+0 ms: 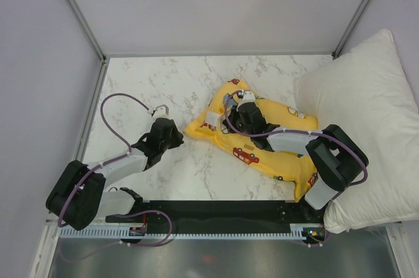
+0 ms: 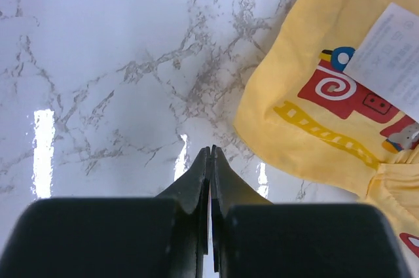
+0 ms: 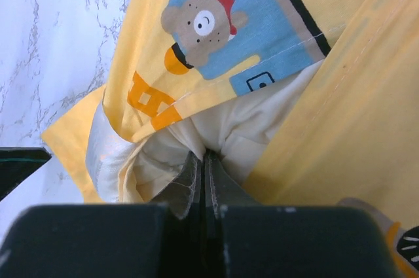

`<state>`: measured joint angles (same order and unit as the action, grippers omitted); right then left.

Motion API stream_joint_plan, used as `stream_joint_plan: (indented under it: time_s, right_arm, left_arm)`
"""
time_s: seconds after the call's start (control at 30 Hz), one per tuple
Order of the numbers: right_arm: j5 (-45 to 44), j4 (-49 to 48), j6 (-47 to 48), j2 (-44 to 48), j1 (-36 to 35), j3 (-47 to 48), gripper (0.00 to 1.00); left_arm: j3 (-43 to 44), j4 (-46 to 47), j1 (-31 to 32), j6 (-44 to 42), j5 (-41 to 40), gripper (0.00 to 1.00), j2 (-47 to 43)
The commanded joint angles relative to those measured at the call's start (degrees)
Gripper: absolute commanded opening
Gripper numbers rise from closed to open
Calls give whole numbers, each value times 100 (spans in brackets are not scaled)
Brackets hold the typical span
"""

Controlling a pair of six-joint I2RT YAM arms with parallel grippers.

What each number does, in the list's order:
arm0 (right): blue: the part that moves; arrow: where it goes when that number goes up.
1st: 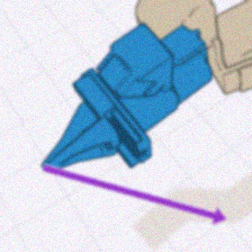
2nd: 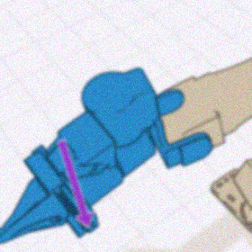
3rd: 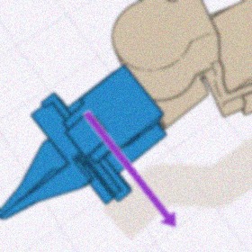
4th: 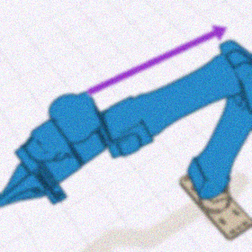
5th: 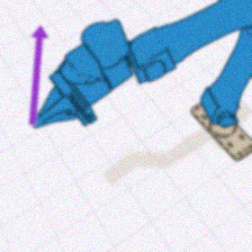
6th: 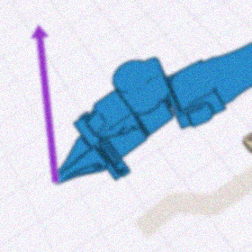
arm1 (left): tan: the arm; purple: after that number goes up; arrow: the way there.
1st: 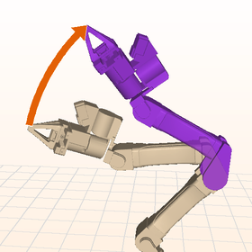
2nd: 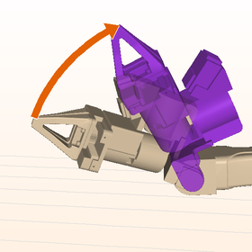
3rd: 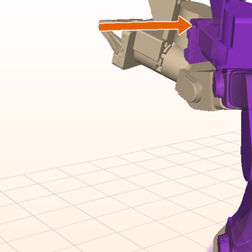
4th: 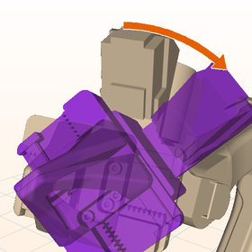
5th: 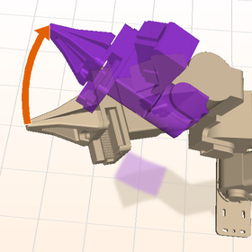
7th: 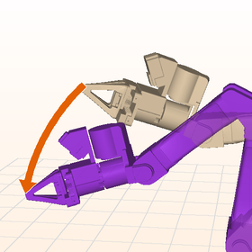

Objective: Remove the pillowcase from the pillow
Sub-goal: Expand the opening of the pillowcase

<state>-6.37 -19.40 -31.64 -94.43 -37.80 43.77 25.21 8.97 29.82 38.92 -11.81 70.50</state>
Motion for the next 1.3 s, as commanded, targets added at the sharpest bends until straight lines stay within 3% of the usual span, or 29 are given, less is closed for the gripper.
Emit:
stream_joint_plan:
  time_s: [0.0, 0.23, 0.33, 0.37, 0.47, 0.63, 0.9, 1.07, 1.27]
  right_arm:
    - [-725, 1993, 492, -269, 203, -484, 0]
    - [-506, 1834, 474, -233, 10, -396, 0]
    - [-505, 1834, 430, -233, -95, -317, 0]
    - [-505, 1826, 422, -242, -122, -308, 0]
    - [-505, 1817, 387, -207, -236, -290, 0]
    - [-479, 1738, 378, -154, -280, -334, 0]
    - [-435, 1632, 404, -198, -289, -404, 0]
    - [-444, 1615, 422, -154, -280, -422, 0]
    - [-497, 1632, 395, -93, -280, -387, 0]
  left_arm:
    - [448, 227, 93, -130, 30, 2, 122]
    - [1371, 210, 1261, -244, -400, 2, 385]
    - [1846, 0, 1385, -156, -444, 20, 981]
    - [1951, -62, 1412, -156, -523, 34, 1131]
    - [2399, -542, 1456, -130, -857, 44, 1711]
    - [2445, -494, 1526, -60, -875, 47, 2020]
    - [2015, 113, 1728, -42, -945, 53, 1661]
    - [2470, -711, 1729, -191, -998, 54, 2063]
    - [2541, -1011, 1729, -253, -709, 52, 2407]
